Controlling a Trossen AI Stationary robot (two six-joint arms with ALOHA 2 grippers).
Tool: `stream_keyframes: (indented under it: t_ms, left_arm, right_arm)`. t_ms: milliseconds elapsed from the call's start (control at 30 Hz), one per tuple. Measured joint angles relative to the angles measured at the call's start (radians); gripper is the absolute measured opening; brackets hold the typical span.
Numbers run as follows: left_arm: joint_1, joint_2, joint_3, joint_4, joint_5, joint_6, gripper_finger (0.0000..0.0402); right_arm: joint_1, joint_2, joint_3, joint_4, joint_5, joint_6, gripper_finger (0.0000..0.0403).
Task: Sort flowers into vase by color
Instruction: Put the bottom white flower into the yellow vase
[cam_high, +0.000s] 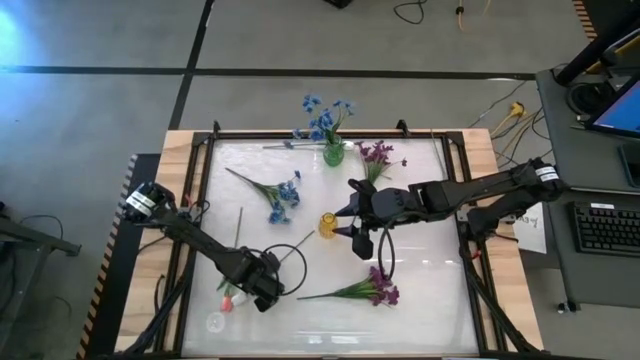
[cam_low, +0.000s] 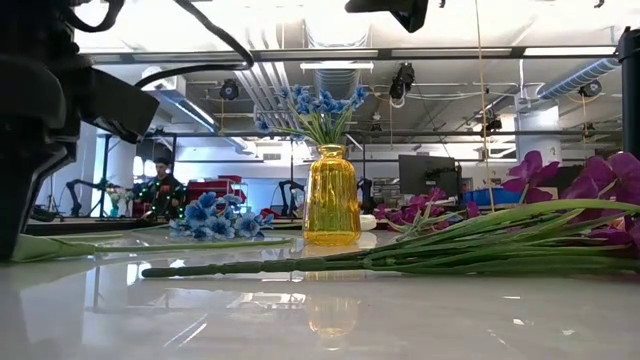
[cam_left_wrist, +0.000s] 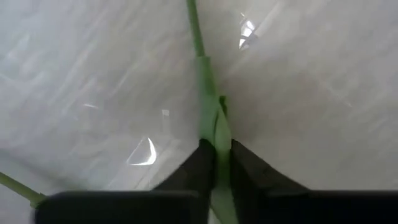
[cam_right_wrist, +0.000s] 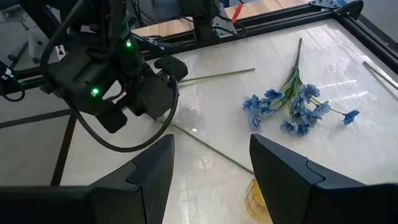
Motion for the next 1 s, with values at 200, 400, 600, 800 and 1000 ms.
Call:
stream_keyframes:
  t_ms: [200, 400, 600, 800, 1000]
  left_arm:
    - [-0.001, -0.022, 0.017, -0.030, 0.031, 0.037, 0.0006]
    - [-0.001, -0.094, 0.098, -0.145, 0.054, 0.113, 0.0001]
    - [0.003, -0.211, 0.243, -0.296, 0.104, 0.203, 0.0000]
    - [0.004, -0.243, 0.457, -0.502, 0.061, 0.248, 0.0000]
    - [0.005, -0.220, 0.595, -0.599, 0.006, 0.285, 0.0000]
  right_arm:
    - [0.000, 0.000, 0.006, 0.010, 0.006, -0.002, 0.0201]
    - [0.029, 0.004, 0.039, 0.091, 0.009, -0.075, 0.0201]
    - [0.061, 0.094, 0.145, 0.079, 0.014, -0.219, 0.0201]
    - [0.071, 0.261, 0.310, 0.039, -0.017, -0.169, 0.0201]
    - [0.070, 0.414, 0.503, -0.106, -0.082, -0.191, 0.0201]
